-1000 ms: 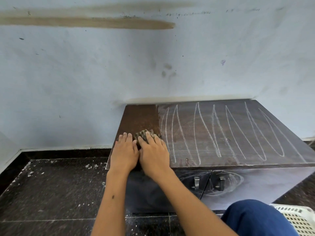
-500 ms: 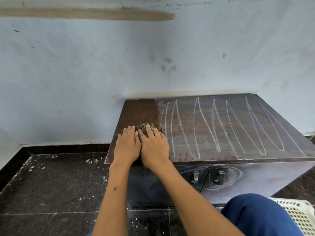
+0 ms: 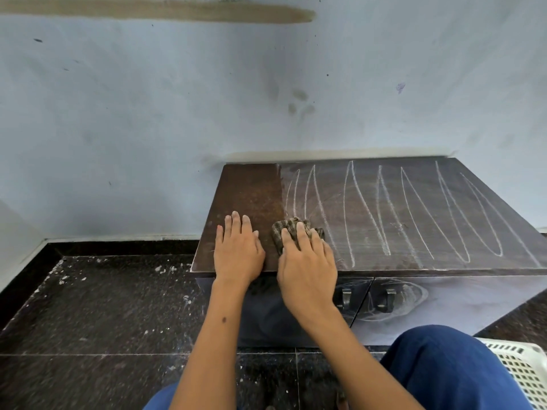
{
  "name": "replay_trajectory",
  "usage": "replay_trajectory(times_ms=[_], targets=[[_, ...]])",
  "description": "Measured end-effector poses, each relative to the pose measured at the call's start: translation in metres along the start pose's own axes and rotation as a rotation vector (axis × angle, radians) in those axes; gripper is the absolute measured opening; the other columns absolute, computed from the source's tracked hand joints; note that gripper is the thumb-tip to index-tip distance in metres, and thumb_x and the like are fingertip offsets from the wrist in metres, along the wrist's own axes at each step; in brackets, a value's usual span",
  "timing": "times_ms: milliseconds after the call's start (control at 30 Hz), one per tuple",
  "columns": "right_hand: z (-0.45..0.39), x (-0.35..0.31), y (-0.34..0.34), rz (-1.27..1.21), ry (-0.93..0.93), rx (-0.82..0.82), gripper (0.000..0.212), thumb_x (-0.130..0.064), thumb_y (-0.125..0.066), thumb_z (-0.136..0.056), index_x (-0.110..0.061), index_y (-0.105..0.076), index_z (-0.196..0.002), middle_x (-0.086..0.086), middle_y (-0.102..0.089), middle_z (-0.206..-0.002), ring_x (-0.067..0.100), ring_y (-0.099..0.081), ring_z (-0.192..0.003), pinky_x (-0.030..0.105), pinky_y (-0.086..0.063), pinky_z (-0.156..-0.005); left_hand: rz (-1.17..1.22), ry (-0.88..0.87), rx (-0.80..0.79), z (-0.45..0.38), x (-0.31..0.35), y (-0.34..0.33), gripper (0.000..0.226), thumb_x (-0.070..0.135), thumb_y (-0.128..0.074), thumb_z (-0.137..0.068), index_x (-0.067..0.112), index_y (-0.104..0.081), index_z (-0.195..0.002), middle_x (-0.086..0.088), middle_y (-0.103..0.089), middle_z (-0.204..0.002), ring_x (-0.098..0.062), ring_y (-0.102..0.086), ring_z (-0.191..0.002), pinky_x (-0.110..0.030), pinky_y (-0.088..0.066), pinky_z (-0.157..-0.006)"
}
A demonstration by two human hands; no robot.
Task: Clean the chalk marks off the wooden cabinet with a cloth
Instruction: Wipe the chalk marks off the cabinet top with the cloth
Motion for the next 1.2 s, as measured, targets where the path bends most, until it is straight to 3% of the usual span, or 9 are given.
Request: replay_trajectory(times_ms=[67,200,333,533,667,867,967,1100,1200], targets=[[-0.001,-0.018,-0.003,0.010,-0.023,0.007,0.038,-0.021,-0.072,-0.076,-0.014,-0.069,-0.113,0.013,-0.065,-0.120,0.032,-0.061,-0.111,0.042,-0.050,-0.091,-0.003,-0.008,0.011,0.000,-0.001,0.000,0.051,0.026,-0.021,-0.103,0.007,-0.017,-0.150,-0.013,-0.010,-0.159,-0.025,-0.005,-0.147,-0.038,-0.004,-0.118],[-0.001,-0.028,-0.005,-0.012,0.109,0.065,0.034,-0.025,-0.049,-0.085,-0.019,-0.071,-0.110,0.008,-0.067,-0.117,0.027,-0.063,-0.108,0.037,-0.051,-0.089,0.006,-0.021,-0.005,0.001,-0.003,0.001,0.050,0.025,-0.021,-0.103,0.008,-0.018,-0.150,-0.012,-0.010,-0.159,-0.023,-0.005,-0.147,-0.036,-0.004,-0.119],[0.006,0.018,0.007,-0.021,0.099,0.078,0.033,-0.019,-0.070,-0.078,-0.017,-0.069,-0.112,0.008,-0.066,-0.120,0.028,-0.062,-0.110,0.040,-0.051,-0.088,0.017,-0.013,0.003,0.002,-0.004,0.000,0.051,0.025,-0.022,-0.102,0.009,-0.019,-0.150,-0.010,-0.011,-0.159,-0.022,-0.006,-0.147,-0.036,-0.003,-0.119],[0.006,0.023,0.007,0.041,-0.080,0.109,0.038,-0.014,-0.071,-0.077,-0.013,-0.068,-0.114,0.014,-0.063,-0.122,0.032,-0.060,-0.112,0.042,-0.049,-0.090,0.005,0.008,0.018,0.003,0.000,-0.002,0.051,0.025,-0.021,-0.102,0.009,-0.018,-0.150,-0.010,-0.010,-0.159,-0.022,-0.004,-0.147,-0.036,-0.003,-0.119],[0.018,-0.016,-0.001,-0.044,0.144,0.136,0.038,-0.019,-0.044,-0.085,-0.017,-0.068,-0.114,0.009,-0.065,-0.121,0.027,-0.061,-0.112,0.038,-0.050,-0.092,0.013,0.004,0.009,0.002,-0.002,0.000,0.051,0.024,-0.022,-0.102,0.009,-0.019,-0.150,-0.010,-0.011,-0.159,-0.021,-0.005,-0.147,-0.036,-0.003,-0.119],[0.017,0.041,0.013,0.000,0.015,0.096,0.041,-0.015,-0.077,-0.073,-0.015,-0.069,-0.113,0.010,-0.065,-0.121,0.030,-0.062,-0.109,0.041,-0.051,-0.088,0.059,0.013,-0.011,0.000,-0.003,0.003,0.049,0.022,-0.026,-0.102,0.009,-0.024,-0.149,-0.010,-0.014,-0.158,-0.023,-0.008,-0.147,-0.036,-0.004,-0.118],[0.017,0.039,0.012,0.045,-0.081,0.109,0.042,-0.012,-0.077,-0.072,-0.012,-0.069,-0.113,0.014,-0.065,-0.120,0.033,-0.062,-0.110,0.042,-0.050,-0.089,0.057,0.036,0.032,-0.006,0.004,0.006,0.047,0.021,-0.027,-0.101,0.007,-0.029,-0.146,-0.012,-0.022,-0.156,-0.026,-0.014,-0.146,-0.041,-0.006,-0.118],[0.026,0.004,0.004,-0.013,0.125,0.145,0.038,-0.015,-0.054,-0.080,-0.018,-0.069,-0.114,0.009,-0.065,-0.121,0.028,-0.063,-0.110,0.038,-0.051,-0.089,0.025,-0.009,0.019,-0.022,0.015,0.003,0.050,0.020,-0.026,-0.101,0.006,-0.022,-0.148,-0.012,-0.013,-0.158,-0.025,-0.004,-0.147,-0.041,-0.001,-0.118],[0.022,0.012,0.005,-0.060,0.157,0.112,0.037,-0.019,-0.062,-0.077,-0.019,-0.069,-0.112,0.006,-0.066,-0.120,0.025,-0.064,-0.108,0.036,-0.052,-0.087,0.035,-0.001,-0.030,-0.028,0.010,-0.001,0.052,0.023,-0.025,-0.101,0.006,-0.018,-0.150,-0.011,-0.010,-0.159,-0.024,-0.004,-0.147,-0.041,-0.002,-0.119]])
Point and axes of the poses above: each hand's wrist, its own z-axis away from the middle knuckle, its own y-axis out of the back of the hand, x = y × z, the point moved 1 cm from there along -z, towards the middle knuckle
